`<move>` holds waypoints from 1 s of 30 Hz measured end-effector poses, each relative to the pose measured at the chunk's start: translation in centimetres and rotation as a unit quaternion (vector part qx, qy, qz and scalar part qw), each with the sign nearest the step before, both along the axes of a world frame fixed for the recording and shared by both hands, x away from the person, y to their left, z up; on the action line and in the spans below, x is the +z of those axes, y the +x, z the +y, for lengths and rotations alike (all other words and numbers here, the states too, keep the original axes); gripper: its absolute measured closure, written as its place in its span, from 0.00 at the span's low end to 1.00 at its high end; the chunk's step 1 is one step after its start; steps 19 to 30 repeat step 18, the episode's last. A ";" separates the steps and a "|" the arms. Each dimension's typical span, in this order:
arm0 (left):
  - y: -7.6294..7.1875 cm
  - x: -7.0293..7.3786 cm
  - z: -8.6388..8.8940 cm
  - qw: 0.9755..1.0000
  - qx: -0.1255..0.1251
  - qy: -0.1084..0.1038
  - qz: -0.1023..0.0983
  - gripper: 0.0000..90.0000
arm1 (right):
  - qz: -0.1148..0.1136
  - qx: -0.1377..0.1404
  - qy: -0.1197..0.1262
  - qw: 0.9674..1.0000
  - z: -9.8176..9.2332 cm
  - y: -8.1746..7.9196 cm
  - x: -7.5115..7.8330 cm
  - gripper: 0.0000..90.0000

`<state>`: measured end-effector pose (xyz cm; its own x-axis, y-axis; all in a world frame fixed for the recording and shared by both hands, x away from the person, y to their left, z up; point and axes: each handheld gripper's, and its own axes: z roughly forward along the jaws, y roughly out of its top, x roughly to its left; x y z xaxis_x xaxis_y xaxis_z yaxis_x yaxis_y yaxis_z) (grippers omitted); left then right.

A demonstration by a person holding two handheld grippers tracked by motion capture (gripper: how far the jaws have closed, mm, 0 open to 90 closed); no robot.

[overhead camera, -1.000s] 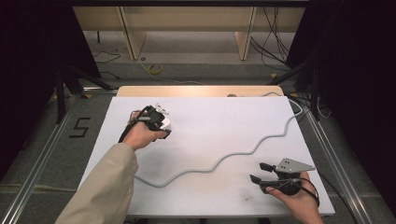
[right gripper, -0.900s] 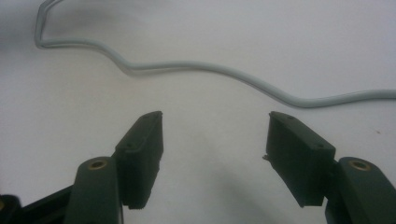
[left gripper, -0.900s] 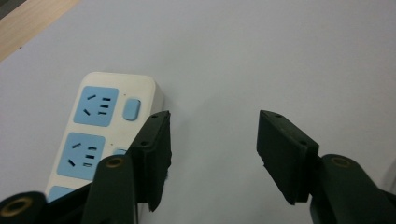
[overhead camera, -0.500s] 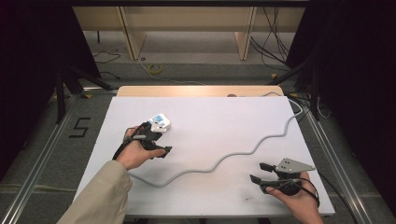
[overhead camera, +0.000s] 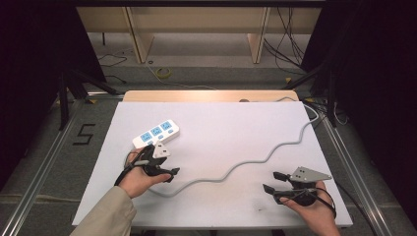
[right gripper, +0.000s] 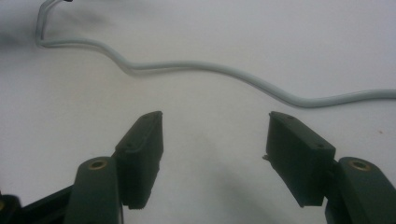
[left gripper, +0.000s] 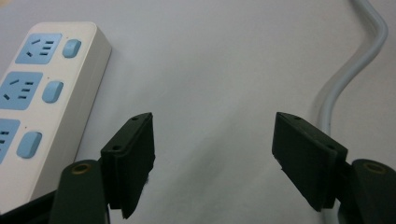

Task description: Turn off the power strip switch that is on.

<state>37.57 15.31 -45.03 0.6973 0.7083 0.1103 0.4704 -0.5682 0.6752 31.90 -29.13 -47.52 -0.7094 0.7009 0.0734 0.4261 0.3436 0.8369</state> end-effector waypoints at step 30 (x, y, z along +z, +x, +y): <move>-4.0 -1.4 -1.9 0.998 -0.053 -0.034 0.008 0.29 | -0.001 0.000 0.002 1.000 0.0 0.1 -0.1 0.42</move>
